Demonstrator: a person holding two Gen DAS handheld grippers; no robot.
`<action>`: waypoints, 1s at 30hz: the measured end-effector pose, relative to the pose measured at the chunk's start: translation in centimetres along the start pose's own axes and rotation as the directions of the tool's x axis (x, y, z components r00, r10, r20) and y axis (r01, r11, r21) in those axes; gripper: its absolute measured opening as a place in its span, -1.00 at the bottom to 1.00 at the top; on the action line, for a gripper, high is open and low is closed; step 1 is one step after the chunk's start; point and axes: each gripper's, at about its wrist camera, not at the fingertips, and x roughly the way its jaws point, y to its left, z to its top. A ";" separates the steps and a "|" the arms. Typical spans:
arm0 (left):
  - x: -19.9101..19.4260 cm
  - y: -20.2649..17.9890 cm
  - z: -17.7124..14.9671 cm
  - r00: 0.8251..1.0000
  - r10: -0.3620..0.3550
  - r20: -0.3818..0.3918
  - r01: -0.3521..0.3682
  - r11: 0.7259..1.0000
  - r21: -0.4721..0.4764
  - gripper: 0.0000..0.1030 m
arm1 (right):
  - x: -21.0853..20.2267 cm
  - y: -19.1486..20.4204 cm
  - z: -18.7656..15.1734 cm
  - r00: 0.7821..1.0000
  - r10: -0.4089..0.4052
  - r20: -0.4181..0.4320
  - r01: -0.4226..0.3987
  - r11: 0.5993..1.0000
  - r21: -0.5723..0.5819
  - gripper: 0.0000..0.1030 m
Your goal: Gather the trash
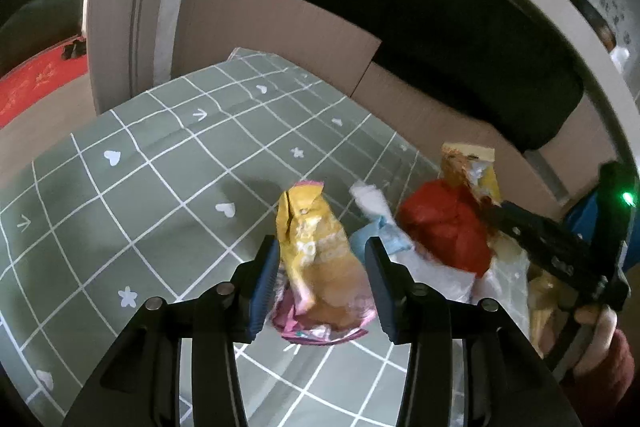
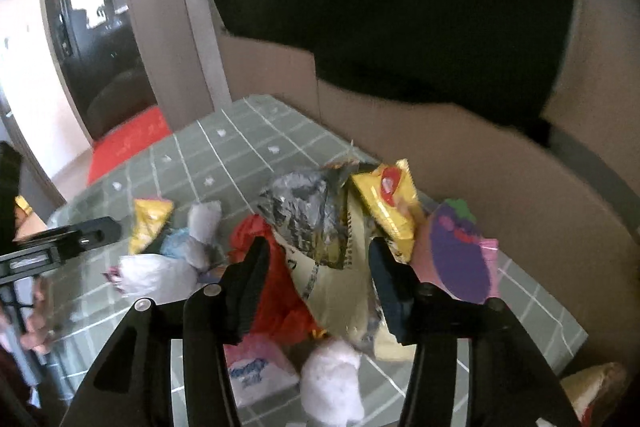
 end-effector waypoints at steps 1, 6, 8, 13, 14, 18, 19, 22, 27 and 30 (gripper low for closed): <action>0.3 0.0 -0.1 1.000 0.019 -0.008 -0.019 1.000 0.011 -0.11 | 0.9 -0.1 0.1 1.000 -0.007 -0.008 0.007 1.000 0.011 -0.03; 2.4 0.9 -0.2 0.994 0.082 -0.075 -0.082 0.997 0.001 -0.11 | 2.3 -2.0 -0.2 1.000 0.004 -0.004 -0.003 0.995 0.099 0.09; 3.1 1.1 -0.1 0.992 0.072 -0.103 -0.076 0.997 -0.032 -0.11 | 2.5 -2.6 -0.4 1.000 0.010 -0.010 -0.009 0.993 0.118 0.13; 3.9 0.6 0.2 0.990 0.072 -0.119 -0.079 0.996 -0.050 -0.12 | 3.6 -3.8 -1.5 0.998 -0.025 -0.052 0.031 0.992 0.124 0.14; 4.0 0.5 0.3 0.990 0.070 -0.120 -0.077 0.996 -0.048 -0.17 | 3.8 -4.1 -1.6 0.998 -0.022 -0.054 0.029 0.991 0.134 0.14; 4.3 0.4 0.2 0.989 0.031 -0.143 -0.039 0.998 -0.058 -0.61 | 4.3 -5.3 -2.0 0.998 0.017 -0.055 -0.006 0.981 0.195 0.16; 4.1 0.2 0.2 0.991 0.025 -0.131 -0.033 0.998 -0.058 -0.66 | 4.4 -5.5 -2.0 0.998 0.029 -0.057 -0.016 0.979 0.204 0.16; 2.9 -0.7 0.6 0.997 0.027 -0.077 -0.030 0.999 -0.038 -0.70 | 3.9 -5.3 -1.9 0.998 0.029 -0.058 -0.017 0.983 0.183 -0.42; 0.3 -2.6 1.6 1.000 -0.004 0.001 0.004 1.000 -0.008 -0.71 | 1.2 -4.2 -1.1 0.999 -0.038 -0.022 0.040 0.994 0.104 -0.68; -1.4 -3.8 1.9 0.999 -0.019 0.051 0.018 1.000 0.017 -0.71 | -0.8 -4.0 -0.5 0.999 -0.036 0.018 0.034 0.995 0.097 -0.71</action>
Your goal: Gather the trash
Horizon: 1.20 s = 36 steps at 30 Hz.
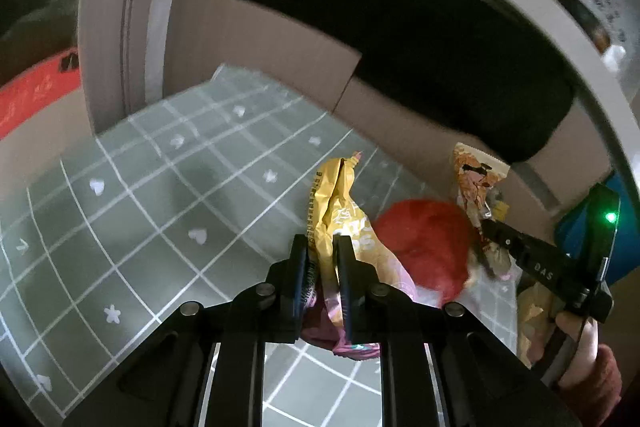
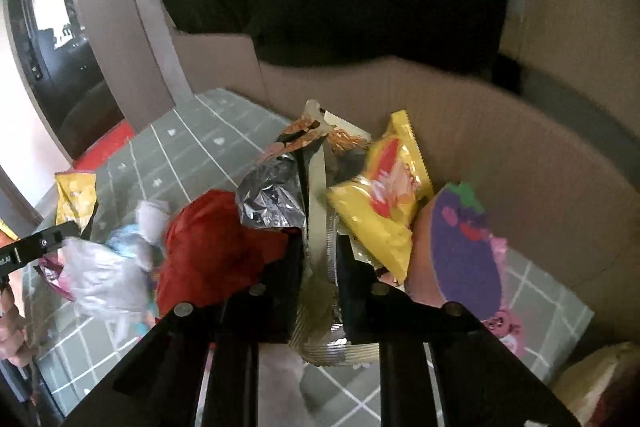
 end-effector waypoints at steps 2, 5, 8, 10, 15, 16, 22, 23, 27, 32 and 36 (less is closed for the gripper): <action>-0.9 -0.6 0.1 1.000 -0.017 0.017 0.016 1.000 0.006 -0.71 | -1.7 0.1 0.4 0.999 0.002 0.033 -0.002 1.000 -0.004 -0.71; -2.0 -1.7 0.3 0.998 -0.045 0.041 0.045 0.999 0.015 -0.71 | -4.3 0.2 0.8 0.997 0.001 0.083 -0.001 1.000 -0.004 -0.71; -3.0 -3.1 0.4 0.996 -0.062 0.059 0.060 0.998 0.034 -0.71 | -7.0 0.2 1.2 0.992 -0.002 0.125 0.002 1.000 -0.004 -0.71; -3.9 -4.2 0.4 0.995 -0.067 0.071 0.063 0.997 0.053 -0.71 | -8.3 0.0 1.2 0.990 -0.002 0.142 0.003 1.000 -0.005 -0.71; -5.5 -7.7 0.0 0.992 -0.073 0.106 0.062 0.993 0.101 -0.71 | -11.7 -0.5 0.2 0.983 -0.014 0.182 0.015 1.000 -0.005 -0.71; -5.8 -8.4 -0.1 0.991 -0.076 0.114 0.064 0.992 0.107 -0.71 | -12.3 -0.7 0.0 0.982 -0.010 0.190 0.011 1.000 -0.004 -0.71; -6.5 -12.5 -0.9 0.986 -0.088 0.143 0.068 0.989 0.133 -0.71 | -15.1 -2.4 -1.4 0.975 -0.008 0.222 0.008 1.000 0.002 -0.71; -6.5 -13.2 -1.1 0.985 -0.091 0.147 0.070 0.987 0.145 -0.71 | -15.5 -2.9 -1.6 0.975 -0.015 0.223 0.014 1.000 0.006 -0.71; -6.3 -16.1 -1.6 0.981 -0.115 0.155 0.086 0.979 0.183 -0.71 | -16.9 -4.7 -2.8 0.973 -0.053 0.224 0.050 0.999 0.019 -0.71; -5.5 -19.8 -2.4 0.981 -0.144 0.128 0.112 0.967 0.230 -0.71 | -19.4 -7.7 -4.8 0.963 -0.105 0.250 0.091 0.994 0.066 -0.71; -4.8 -22.5 -3.4 0.979 -0.183 0.096 0.151 0.951 0.271 -0.71 | -20.8 -10.5 -6.6 0.957 -0.138 0.256 0.110 0.986 0.124 -0.71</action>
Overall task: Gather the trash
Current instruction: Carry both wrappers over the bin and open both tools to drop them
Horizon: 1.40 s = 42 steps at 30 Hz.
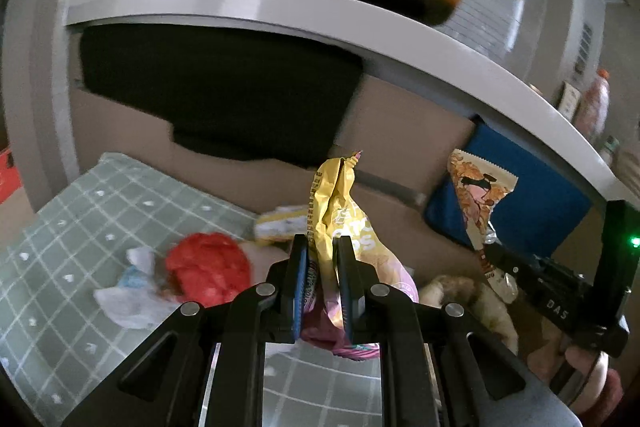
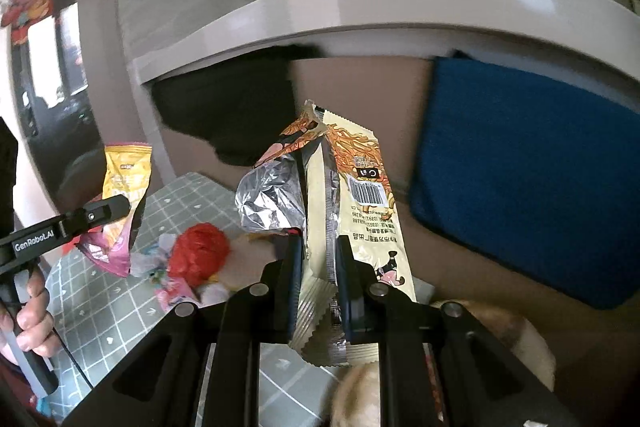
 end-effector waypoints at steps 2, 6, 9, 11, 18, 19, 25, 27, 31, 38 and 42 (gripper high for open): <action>0.7 -1.2 -0.3 0.999 -0.040 -0.018 0.040 0.999 0.008 -0.71 | -0.6 -1.7 -0.8 1.000 -0.024 -0.001 0.024 0.999 0.036 -0.71; 2.7 -3.9 -0.7 0.993 -0.104 -0.064 0.107 0.994 0.037 -0.71 | -1.8 -4.4 -2.3 0.998 -0.066 -0.006 0.066 0.993 0.093 -0.71; 4.4 -6.2 -1.3 0.984 -0.147 -0.103 0.154 0.986 0.062 -0.71 | -2.5 -6.0 -3.2 0.996 -0.093 -0.011 0.093 0.988 0.122 -0.71; 5.8 -7.8 -1.8 0.974 -0.183 -0.134 0.195 0.978 0.079 -0.71 | -3.1 -7.1 -3.8 0.993 -0.113 -0.013 0.114 0.982 0.148 -0.71; 10.7 -13.0 -4.5 0.934 -0.245 -0.261 0.287 0.948 0.139 -0.71 | -4.0 -11.8 -6.8 0.988 -0.145 -0.051 0.153 0.957 0.246 -0.71; 11.2 -13.4 -4.9 0.928 -0.246 -0.278 0.293 0.946 0.140 -0.71 | -3.9 -12.2 -7.1 0.988 -0.146 -0.057 0.156 0.955 0.254 -0.71; 14.6 -16.4 -8.0 0.885 -0.220 -0.410 0.321 0.926 0.196 -0.71 | -4.3 -14.8 -8.9 0.986 -0.153 -0.073 0.168 0.934 0.316 -0.71; 15.8 -17.8 -9.3 0.870 -0.201 -0.450 0.334 0.912 0.239 -0.71 | -4.6 -15.4 -9.1 0.985 -0.157 -0.074 0.173 0.930 0.325 -0.71; 18.8 -19.6 -11.5 0.828 -0.144 -0.541 0.338 0.899 0.278 -0.71 | -5.2 -16.3 -9.3 0.982 -0.174 -0.075 0.189 0.921 0.341 -0.71; 21.5 -19.5 -13.0 0.780 -0.145 -0.609 0.339 0.915 0.216 -0.64 | -5.4 -17.6 -10.2 0.980 -0.178 -0.093 0.200 0.907 0.370 -0.71; 20.2 -18.0 -11.3 0.772 -0.227 -0.593 0.363 0.924 0.118 -0.32 | -4.4 -17.2 -10.4 0.983 -0.148 -0.108 0.179 0.908 0.378 -0.71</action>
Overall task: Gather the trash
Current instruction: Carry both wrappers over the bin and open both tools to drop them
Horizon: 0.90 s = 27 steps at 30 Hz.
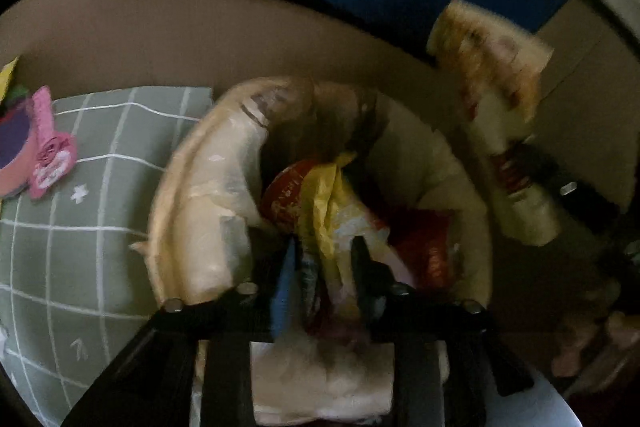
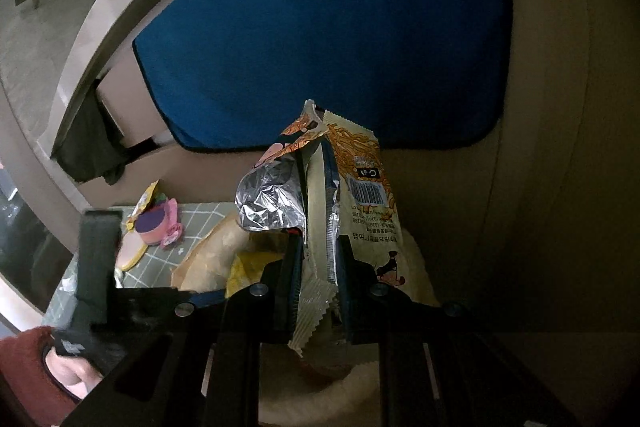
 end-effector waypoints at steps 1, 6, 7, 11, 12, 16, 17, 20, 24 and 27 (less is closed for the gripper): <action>-0.9 0.3 -0.1 1.000 0.000 0.016 0.000 1.000 -0.005 -0.29 | 0.3 0.3 -0.1 1.000 0.009 -0.006 -0.009 1.000 -0.003 -0.71; -5.5 1.8 -1.1 0.993 0.023 0.118 -0.018 0.999 -0.045 -0.26 | 1.9 2.2 -1.1 0.996 0.069 -0.050 -0.070 0.997 -0.019 -0.70; -6.7 2.2 -1.4 0.989 0.028 0.148 -0.020 0.998 -0.054 -0.26 | 2.5 2.5 -1.4 0.994 0.083 -0.069 -0.084 0.996 -0.016 -0.70; -11.2 3.1 -2.3 0.961 0.072 0.268 -0.054 0.996 -0.072 -0.26 | 5.5 3.7 -3.3 0.981 0.080 -0.179 -0.083 0.996 -0.009 -0.70; -12.4 3.2 -2.6 0.949 0.089 0.304 -0.071 0.995 -0.069 -0.26 | 6.4 3.9 -3.8 0.975 0.069 -0.209 -0.072 0.997 -0.008 -0.70; -16.0 3.8 -3.5 0.911 0.140 0.388 -0.128 0.990 -0.057 -0.26 | 8.9 3.9 -5.1 0.953 0.063 -0.296 -0.056 0.998 0.033 -0.70; -16.9 4.1 -3.7 0.902 0.152 0.404 -0.138 0.988 -0.064 -0.26 | 9.3 3.8 -5.3 0.949 0.059 -0.310 -0.049 0.998 0.042 -0.70; -18.8 5.3 -4.1 0.886 0.170 0.431 -0.144 0.985 -0.093 -0.26 | 10.1 3.9 -5.6 0.940 0.040 -0.338 -0.025 0.998 0.049 -0.67; -21.1 7.5 -5.4 0.869 0.210 0.449 -0.165 0.976 -0.139 -0.26 | 9.2 4.9 -5.5 0.947 -0.021 -0.320 0.022 1.000 -0.003 -0.57; -21.5 8.9 -6.0 0.863 0.240 0.445 -0.186 0.969 -0.161 -0.25 | 8.0 6.0 -5.5 0.956 -0.061 -0.287 0.049 0.998 -0.050 -0.19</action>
